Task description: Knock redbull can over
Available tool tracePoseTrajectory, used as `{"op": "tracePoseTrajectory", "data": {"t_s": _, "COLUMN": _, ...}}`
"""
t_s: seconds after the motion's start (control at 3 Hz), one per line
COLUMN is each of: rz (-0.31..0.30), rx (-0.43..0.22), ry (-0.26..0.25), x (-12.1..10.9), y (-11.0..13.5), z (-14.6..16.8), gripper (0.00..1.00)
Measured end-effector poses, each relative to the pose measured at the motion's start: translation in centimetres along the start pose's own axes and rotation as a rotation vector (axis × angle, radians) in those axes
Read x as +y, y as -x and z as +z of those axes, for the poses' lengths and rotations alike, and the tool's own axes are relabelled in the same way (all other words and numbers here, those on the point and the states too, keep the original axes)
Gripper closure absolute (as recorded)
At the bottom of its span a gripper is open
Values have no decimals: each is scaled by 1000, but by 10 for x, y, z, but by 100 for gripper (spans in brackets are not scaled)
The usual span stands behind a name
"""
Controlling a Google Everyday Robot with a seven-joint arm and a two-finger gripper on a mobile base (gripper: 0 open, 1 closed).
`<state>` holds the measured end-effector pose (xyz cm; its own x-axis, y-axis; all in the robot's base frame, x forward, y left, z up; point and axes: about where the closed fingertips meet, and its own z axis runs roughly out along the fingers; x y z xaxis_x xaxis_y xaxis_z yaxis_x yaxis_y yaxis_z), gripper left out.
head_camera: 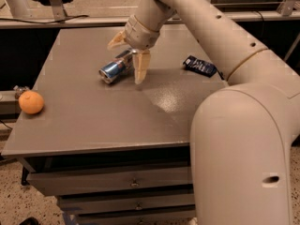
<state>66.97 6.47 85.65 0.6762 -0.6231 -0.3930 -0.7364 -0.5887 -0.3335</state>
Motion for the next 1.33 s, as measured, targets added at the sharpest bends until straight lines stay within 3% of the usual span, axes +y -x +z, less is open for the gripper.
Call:
{"op": "tracePoseTrajectory", "data": {"t_s": 1.0, "rz": -32, "rx": -7, "ry": 11, "x": 1, "y": 3, "z": 2, "gripper": 0}}
{"op": "tracePoseTrajectory", "data": {"t_s": 1.33, "rz": -16, "rx": -8, "ry": -10, "x": 2, "y": -2, "z": 0, "gripper": 0}}
